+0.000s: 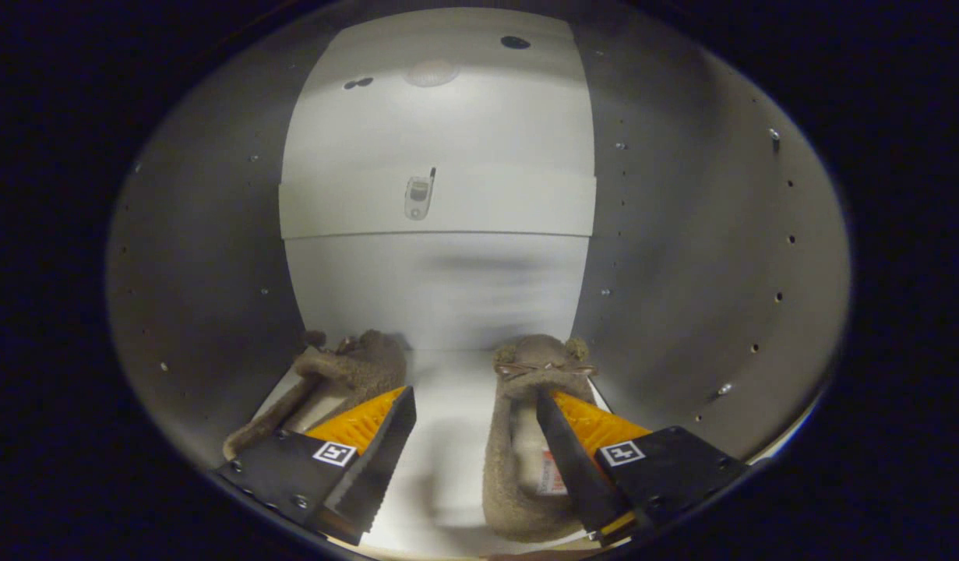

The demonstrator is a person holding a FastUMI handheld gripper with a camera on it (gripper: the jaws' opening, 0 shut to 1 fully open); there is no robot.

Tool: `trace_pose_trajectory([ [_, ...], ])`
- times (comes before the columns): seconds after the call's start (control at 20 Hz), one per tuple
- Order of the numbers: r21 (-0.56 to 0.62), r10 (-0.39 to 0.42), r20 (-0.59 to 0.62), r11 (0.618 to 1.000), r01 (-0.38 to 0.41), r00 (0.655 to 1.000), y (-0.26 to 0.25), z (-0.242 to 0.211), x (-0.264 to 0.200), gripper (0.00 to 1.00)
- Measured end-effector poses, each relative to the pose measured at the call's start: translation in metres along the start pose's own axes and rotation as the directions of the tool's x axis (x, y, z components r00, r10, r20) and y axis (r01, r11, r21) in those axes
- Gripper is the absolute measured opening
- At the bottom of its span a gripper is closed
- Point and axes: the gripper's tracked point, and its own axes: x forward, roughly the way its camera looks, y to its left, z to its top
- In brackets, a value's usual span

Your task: Open the shoe cabinet door, grab the shoes and put them into the shoe cabinet, then close the shoe cabinet door.

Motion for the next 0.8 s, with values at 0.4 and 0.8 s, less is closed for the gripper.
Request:
trace_pose_trajectory([
  [0.4, 0.036, 0.004, 0.175, 0.999, -0.011, 0.985, -0.002, 0.054, -0.073, 0.97],
  [0.8, 0.059, -0.020, 0.257, 0.998, 0.005, 0.966, 0.006, 0.057, -0.202, 0.97],
])
